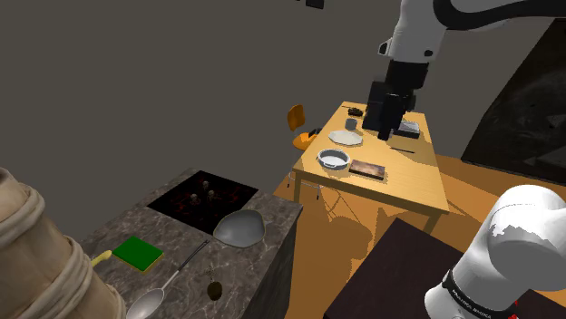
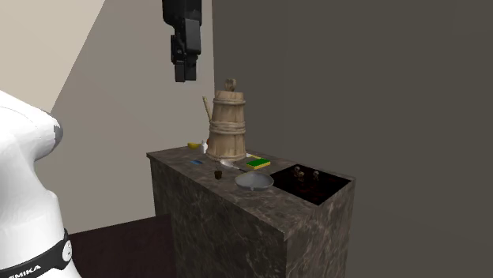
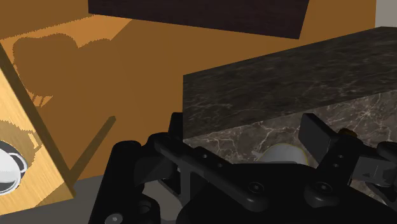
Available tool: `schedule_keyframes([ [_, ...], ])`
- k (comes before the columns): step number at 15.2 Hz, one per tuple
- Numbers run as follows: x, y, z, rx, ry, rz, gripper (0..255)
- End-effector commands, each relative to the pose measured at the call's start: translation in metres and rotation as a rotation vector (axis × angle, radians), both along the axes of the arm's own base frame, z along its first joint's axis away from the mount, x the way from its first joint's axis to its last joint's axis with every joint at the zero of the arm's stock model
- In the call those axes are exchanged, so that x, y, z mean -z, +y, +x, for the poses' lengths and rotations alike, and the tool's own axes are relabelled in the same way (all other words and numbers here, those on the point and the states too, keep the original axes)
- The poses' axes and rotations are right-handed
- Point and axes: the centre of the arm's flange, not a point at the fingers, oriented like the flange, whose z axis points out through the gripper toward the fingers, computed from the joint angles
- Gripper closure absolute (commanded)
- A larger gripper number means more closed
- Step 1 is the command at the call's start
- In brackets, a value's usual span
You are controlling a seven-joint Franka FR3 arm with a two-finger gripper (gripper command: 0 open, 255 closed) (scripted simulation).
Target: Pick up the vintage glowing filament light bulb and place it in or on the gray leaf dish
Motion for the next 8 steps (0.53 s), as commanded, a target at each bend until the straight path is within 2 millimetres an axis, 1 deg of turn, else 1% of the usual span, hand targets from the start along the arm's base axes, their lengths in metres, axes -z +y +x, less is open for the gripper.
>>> schedule_keyframes([
  [1,0.0,0.0,0.0,0.0,0.0,0.0,0],
  [8,0.046,0.076,0.027,-0.009,-0.021,-0.015,0],
])
